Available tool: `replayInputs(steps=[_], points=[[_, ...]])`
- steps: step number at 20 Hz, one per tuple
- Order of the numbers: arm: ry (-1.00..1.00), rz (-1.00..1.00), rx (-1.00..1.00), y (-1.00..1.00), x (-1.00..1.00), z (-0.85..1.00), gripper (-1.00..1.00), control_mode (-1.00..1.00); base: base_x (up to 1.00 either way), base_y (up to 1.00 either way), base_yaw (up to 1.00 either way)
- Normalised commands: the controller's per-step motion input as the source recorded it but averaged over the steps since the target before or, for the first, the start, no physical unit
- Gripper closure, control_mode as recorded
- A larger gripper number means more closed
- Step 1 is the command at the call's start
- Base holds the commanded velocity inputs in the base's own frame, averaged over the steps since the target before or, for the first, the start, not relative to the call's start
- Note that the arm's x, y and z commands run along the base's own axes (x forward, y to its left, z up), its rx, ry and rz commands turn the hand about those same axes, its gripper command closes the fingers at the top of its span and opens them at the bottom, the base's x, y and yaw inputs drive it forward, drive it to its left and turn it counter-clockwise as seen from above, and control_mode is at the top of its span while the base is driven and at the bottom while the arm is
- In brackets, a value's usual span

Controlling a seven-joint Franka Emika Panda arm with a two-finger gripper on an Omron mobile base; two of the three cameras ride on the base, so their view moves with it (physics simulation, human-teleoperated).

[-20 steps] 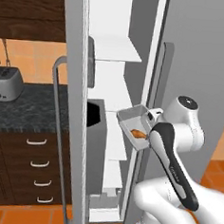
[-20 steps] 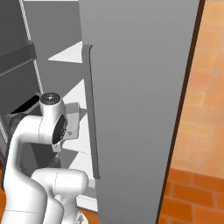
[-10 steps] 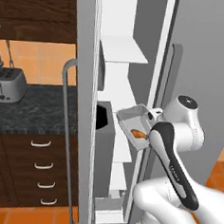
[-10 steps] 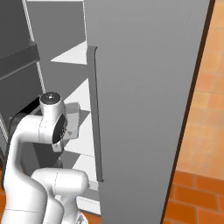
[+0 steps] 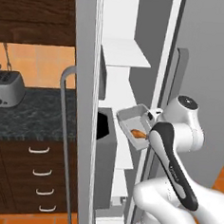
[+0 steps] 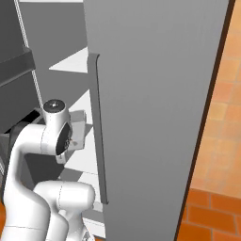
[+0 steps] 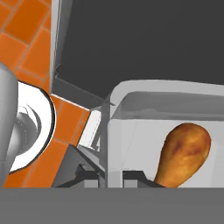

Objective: Take the meat container that has the chicken drumstick and place it on the second highest rack of the freezer. Then take the vegetable container that has the eggplant and carrot and place it on the highest rack of the freezer.

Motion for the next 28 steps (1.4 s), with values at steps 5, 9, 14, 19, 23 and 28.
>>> replayInputs(steps=[5,9,14,19,23,28], points=[[0.00,0.00,0.00,0.00,0.00,0.00,1.00,1.00,0.00,0.19,-0.08],[0.00,0.00,0.00,0.00,0.00,0.00,1.00,1.00,0.00,0.32,-0.16],[0.00,0.00,0.00,0.00,0.00,0.00,1.00,1.00,0.01,0.35,-0.13],[-0.03,-0.04,0.00,0.00,0.12,0.00,1.00,-1.00,0.04,0.00,-0.03],[-0.01,-0.03,0.00,0.00,0.38,-0.03,1.00,-1.00,0.00,0.00,0.00],[0.00,0.00,0.00,0.01,0.52,-0.02,1.00,-1.00,0.00,0.00,0.00]])
